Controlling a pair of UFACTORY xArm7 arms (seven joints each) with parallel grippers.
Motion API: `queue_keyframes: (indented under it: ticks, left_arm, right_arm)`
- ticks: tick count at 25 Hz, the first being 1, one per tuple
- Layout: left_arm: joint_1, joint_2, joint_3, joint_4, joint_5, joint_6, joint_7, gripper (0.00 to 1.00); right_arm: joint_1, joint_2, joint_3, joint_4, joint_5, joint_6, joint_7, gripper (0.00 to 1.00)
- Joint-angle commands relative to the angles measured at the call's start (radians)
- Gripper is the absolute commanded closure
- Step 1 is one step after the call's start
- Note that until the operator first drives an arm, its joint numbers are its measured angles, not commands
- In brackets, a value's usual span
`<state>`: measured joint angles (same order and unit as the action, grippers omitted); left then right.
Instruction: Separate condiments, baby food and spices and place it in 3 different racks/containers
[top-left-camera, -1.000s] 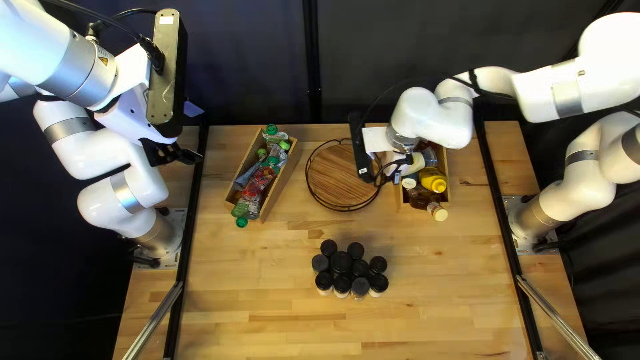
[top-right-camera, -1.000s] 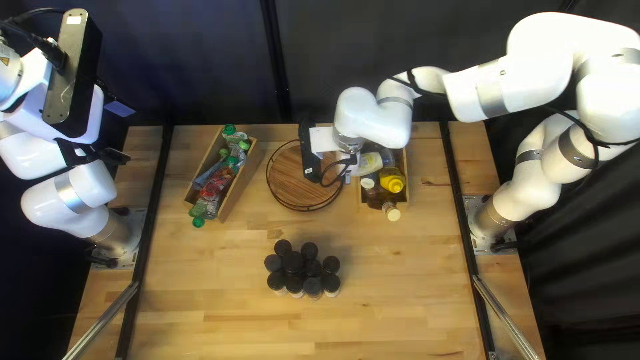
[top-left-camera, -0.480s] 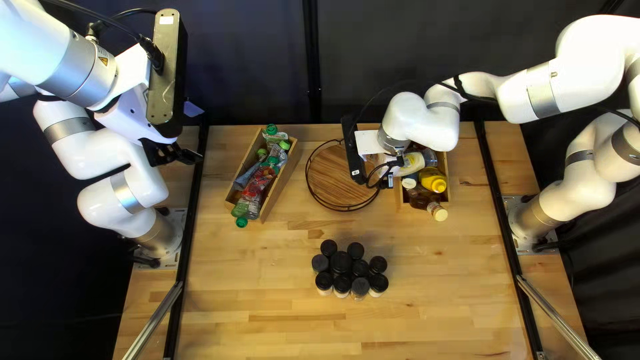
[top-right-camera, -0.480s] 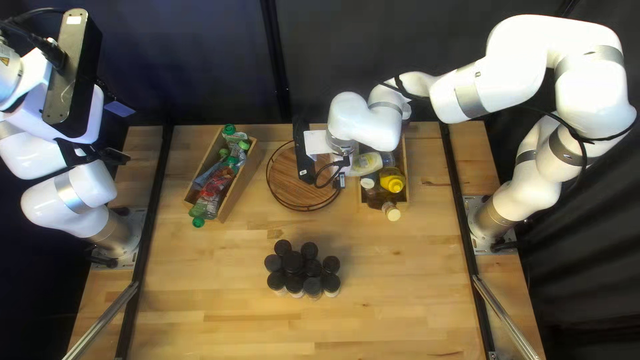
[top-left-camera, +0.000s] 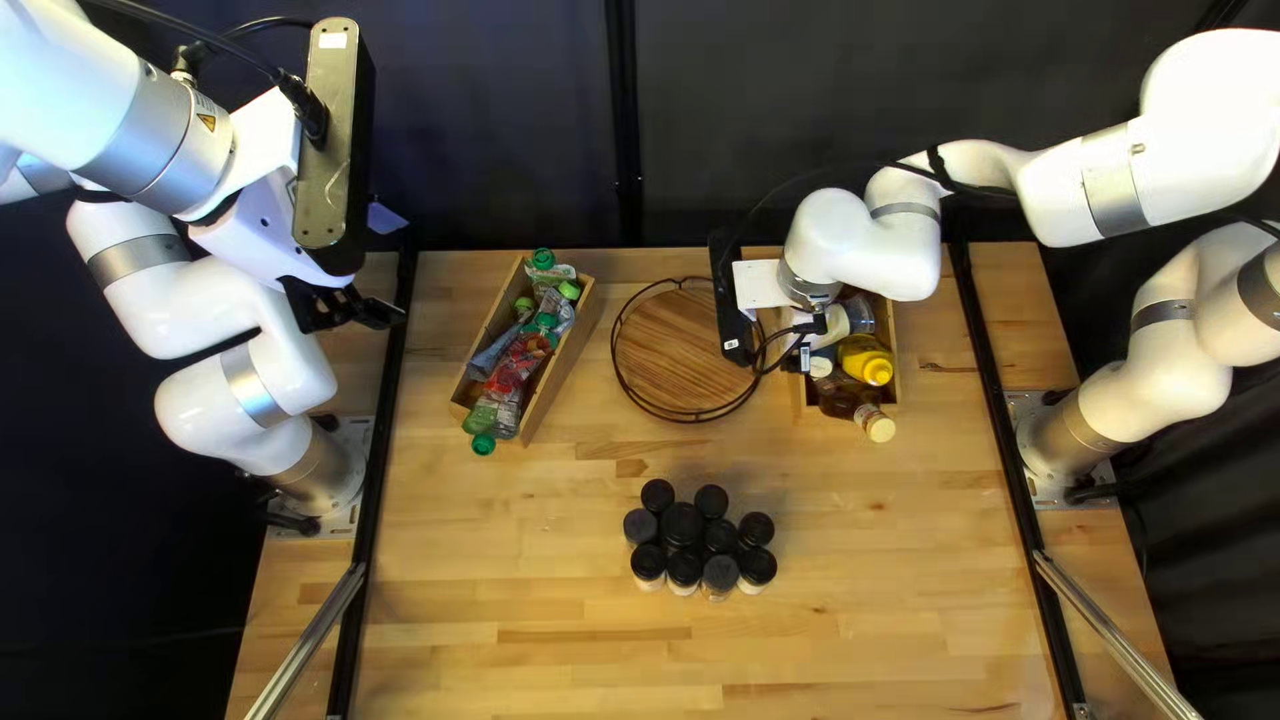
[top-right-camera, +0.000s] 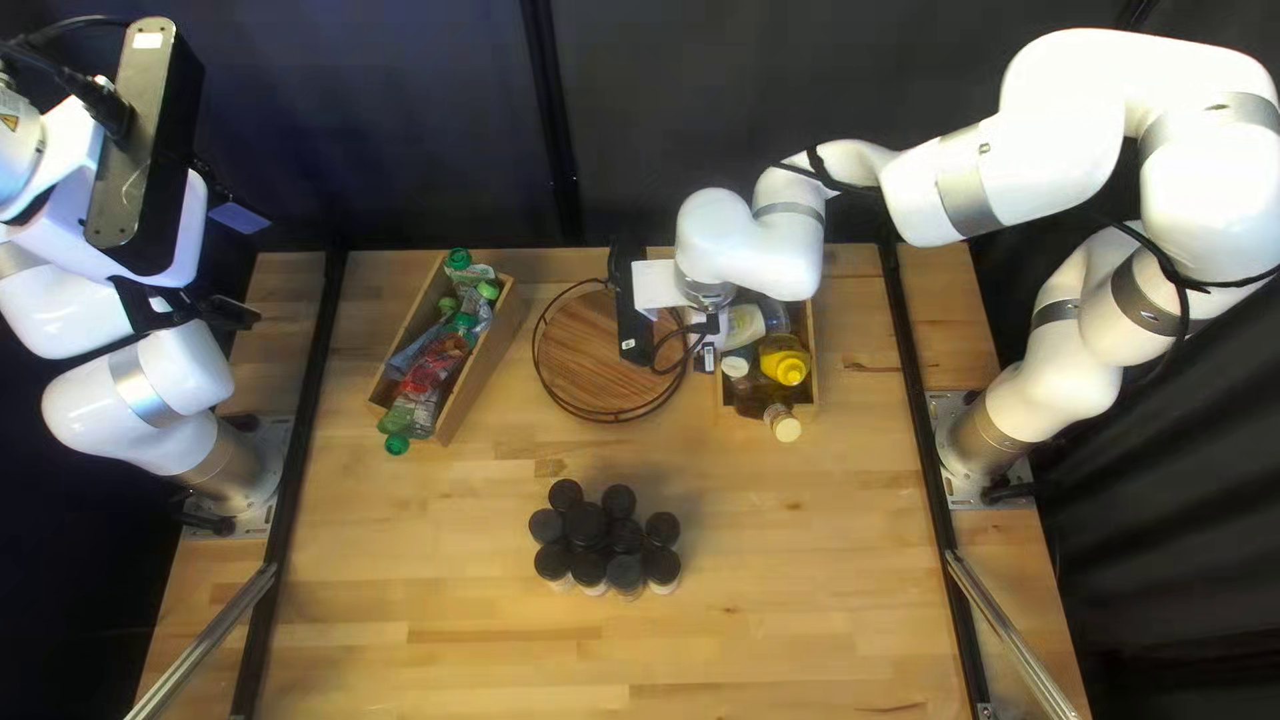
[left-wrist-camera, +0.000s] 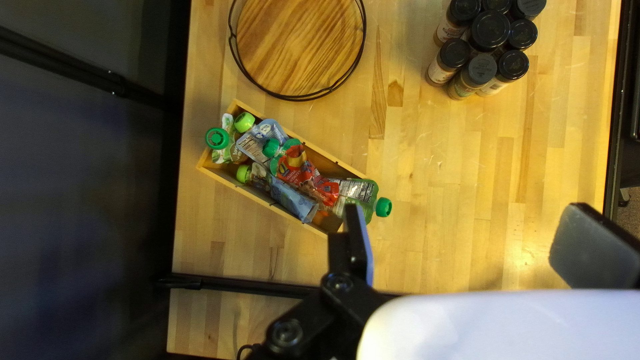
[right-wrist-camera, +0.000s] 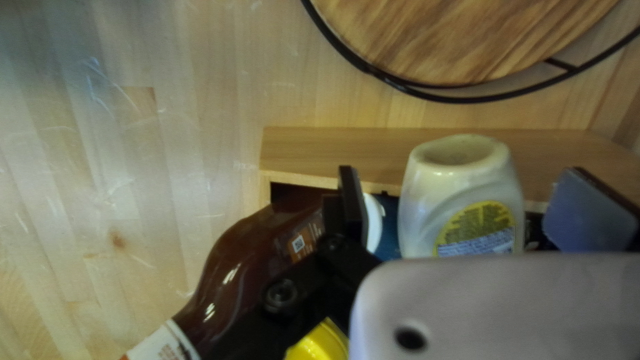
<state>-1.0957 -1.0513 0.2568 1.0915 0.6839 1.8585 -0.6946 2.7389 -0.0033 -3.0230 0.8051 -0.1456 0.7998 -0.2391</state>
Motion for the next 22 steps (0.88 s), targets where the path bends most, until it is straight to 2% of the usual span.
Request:
queue_keyframes:
  ticks: [1,6,8,9,10,16,22]
  left_arm:
    - [0.000,0.000,0.000,0.000,0.000,0.000,0.000,0.00]
    - [0.000,0.000,0.000,0.000,0.000,0.000,0.000,0.00]
    - [0.000,0.000,0.000,0.000,0.000,0.000,0.000,0.00]
    - [0.000,0.000,0.000,0.000,0.000,0.000,0.000,0.00]
    - [0.000,0.000,0.000,0.000,0.000,0.000,0.000,0.00]
    - [0.000,0.000,0.000,0.000,0.000,0.000,0.000,0.00]
    - [0.000,0.000,0.000,0.000,0.000,0.000,0.000,0.00]
  right_arm:
    - [-0.008,-0.022,-0.008,0.003,0.008,-0.012,-0.019,0.00]
    - [-0.011,-0.039,-0.010,0.009,0.018,-0.019,-0.031,0.02]
    - [-0.011,-0.044,-0.009,0.010,0.018,-0.021,-0.031,0.34]
    - [-0.011,-0.044,-0.009,0.010,0.018,-0.021,-0.032,0.91]
    - [-0.011,-0.045,-0.009,0.009,0.017,-0.021,-0.032,0.96]
    - [-0.008,-0.016,-0.006,-0.007,0.012,-0.017,-0.036,1.00]
    - [0.000,0.072,0.000,-0.023,0.026,0.021,-0.054,1.00]
